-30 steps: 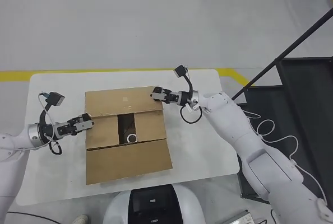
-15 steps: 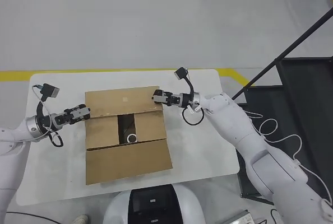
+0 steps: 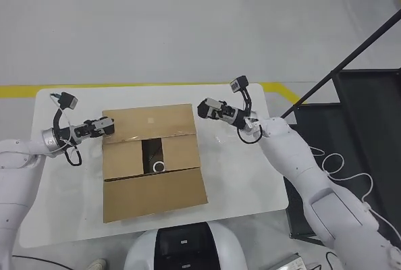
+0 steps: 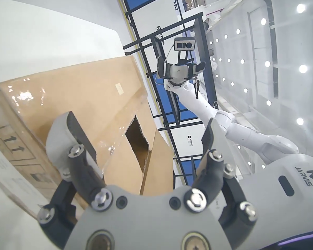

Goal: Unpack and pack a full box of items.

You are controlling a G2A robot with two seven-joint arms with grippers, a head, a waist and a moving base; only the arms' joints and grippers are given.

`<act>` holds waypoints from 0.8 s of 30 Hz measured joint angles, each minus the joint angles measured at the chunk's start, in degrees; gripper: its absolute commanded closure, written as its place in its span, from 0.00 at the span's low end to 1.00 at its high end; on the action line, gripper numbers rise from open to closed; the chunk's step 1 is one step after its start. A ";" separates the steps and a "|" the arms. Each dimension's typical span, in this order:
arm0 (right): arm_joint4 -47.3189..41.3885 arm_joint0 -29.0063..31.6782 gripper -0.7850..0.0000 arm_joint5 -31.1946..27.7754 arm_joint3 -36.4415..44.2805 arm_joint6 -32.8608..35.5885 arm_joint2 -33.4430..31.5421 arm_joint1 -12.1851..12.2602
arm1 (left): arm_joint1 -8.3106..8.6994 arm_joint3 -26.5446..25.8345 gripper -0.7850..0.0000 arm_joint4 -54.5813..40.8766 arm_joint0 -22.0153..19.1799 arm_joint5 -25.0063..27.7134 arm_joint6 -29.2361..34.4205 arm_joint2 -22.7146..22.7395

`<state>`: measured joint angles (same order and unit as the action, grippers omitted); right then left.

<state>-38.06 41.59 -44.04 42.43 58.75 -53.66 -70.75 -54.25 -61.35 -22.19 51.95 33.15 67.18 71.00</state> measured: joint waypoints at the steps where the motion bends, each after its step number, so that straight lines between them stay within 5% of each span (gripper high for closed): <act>1: 1.72 0.52 0.00 0.72 -0.17 -0.16 -0.94 0.65 | -0.02 0.16 0.00 -0.03 -0.07 0.09 0.19 -0.09; 7: 5.96 7.36 0.00 13.71 6.66 6.00 -7.16 5.08 | -0.02 0.16 0.00 -0.05 -0.07 0.09 0.23 -0.11; 16: 4.84 22.64 0.00 38.27 28.16 19.10 -14.05 9.71 | -0.02 0.17 0.00 -0.04 -0.06 0.09 0.23 -0.11; 24: 12.21 27.40 0.00 37.47 35.00 16.75 -12.33 10.27 | -0.02 0.17 0.00 -0.04 -0.06 0.09 0.23 -0.11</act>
<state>-25.85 68.99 -6.58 77.44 75.50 -66.00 -60.49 -54.27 -61.18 -22.23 51.89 33.23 67.41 70.89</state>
